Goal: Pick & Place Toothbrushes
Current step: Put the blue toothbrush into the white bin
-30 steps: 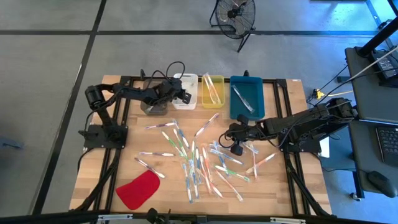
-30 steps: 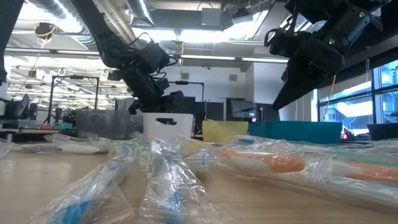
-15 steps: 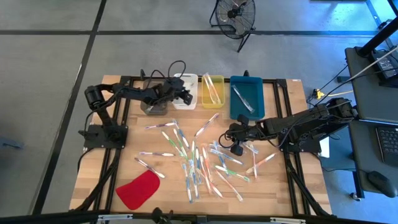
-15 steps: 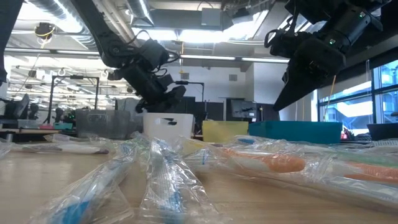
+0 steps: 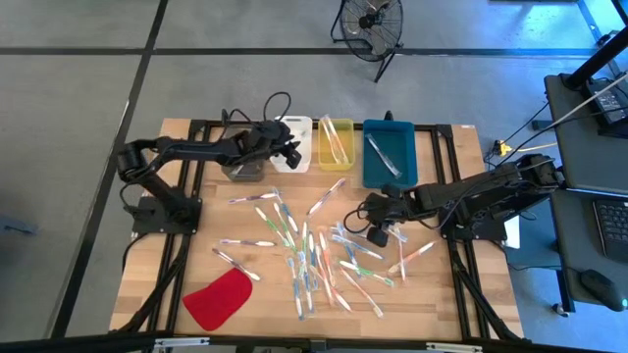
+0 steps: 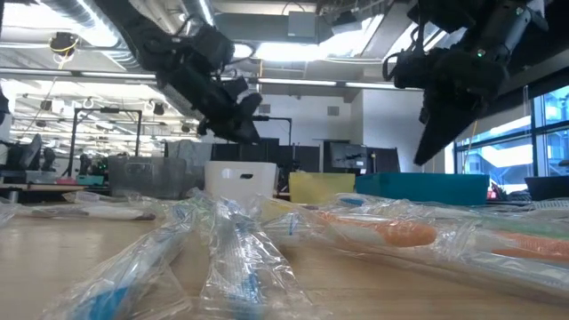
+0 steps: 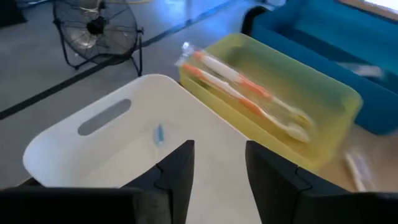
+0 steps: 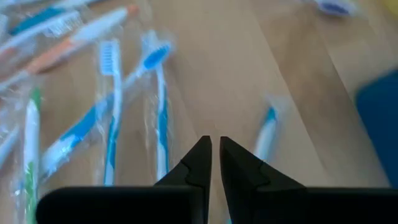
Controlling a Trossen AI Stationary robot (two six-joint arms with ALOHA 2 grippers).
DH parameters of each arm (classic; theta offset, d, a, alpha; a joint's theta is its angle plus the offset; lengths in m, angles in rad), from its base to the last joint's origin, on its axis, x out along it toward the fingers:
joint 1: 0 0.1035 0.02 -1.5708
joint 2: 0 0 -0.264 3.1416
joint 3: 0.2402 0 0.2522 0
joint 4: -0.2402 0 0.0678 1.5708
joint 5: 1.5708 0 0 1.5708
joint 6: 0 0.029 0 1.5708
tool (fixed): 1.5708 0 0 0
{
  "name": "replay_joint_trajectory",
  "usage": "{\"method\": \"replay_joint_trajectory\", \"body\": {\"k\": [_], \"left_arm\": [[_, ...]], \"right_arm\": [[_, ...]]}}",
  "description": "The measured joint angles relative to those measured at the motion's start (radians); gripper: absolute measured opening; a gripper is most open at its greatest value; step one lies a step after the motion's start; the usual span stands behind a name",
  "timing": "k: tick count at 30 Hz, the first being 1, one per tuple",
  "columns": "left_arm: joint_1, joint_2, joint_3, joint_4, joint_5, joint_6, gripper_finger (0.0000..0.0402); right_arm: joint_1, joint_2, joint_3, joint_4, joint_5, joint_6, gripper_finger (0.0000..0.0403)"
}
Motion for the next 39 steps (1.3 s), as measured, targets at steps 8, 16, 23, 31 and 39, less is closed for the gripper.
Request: {"method": "replay_joint_trajectory", "body": {"k": [8, 16, 23, 31, 39], "left_arm": [[-0.11, -0.092, 0.0, -0.172, -0.001, 0.036, 0.0131], [-0.232, -0.142, 0.0, -0.359, -0.011, 0.052, 0.0121], [-0.347, -0.14, 0.0, -0.452, -0.012, 0.018, 0.0116], [-0.482, -0.139, 0.0, -0.453, -0.012, -0.046, 0.0116], [-0.575, -0.139, 0.0, -0.452, -0.043, -0.076, 0.0116]], "right_arm": [[0.011, 0.0, 0.062, -0.188, 0.003, 0.018, 0.0016], [0.011, 0.0, 0.062, -0.315, 0.003, 0.095, 0.0006], [0.011, 0.0, 0.062, -0.342, -0.007, 0.176, 0.003], [0.011, 0.0, 0.044, -0.322, -0.05, 0.251, 0.0101], [0.011, 0.0, -0.013, -0.251, -0.079, 0.313, 0.018]]}}
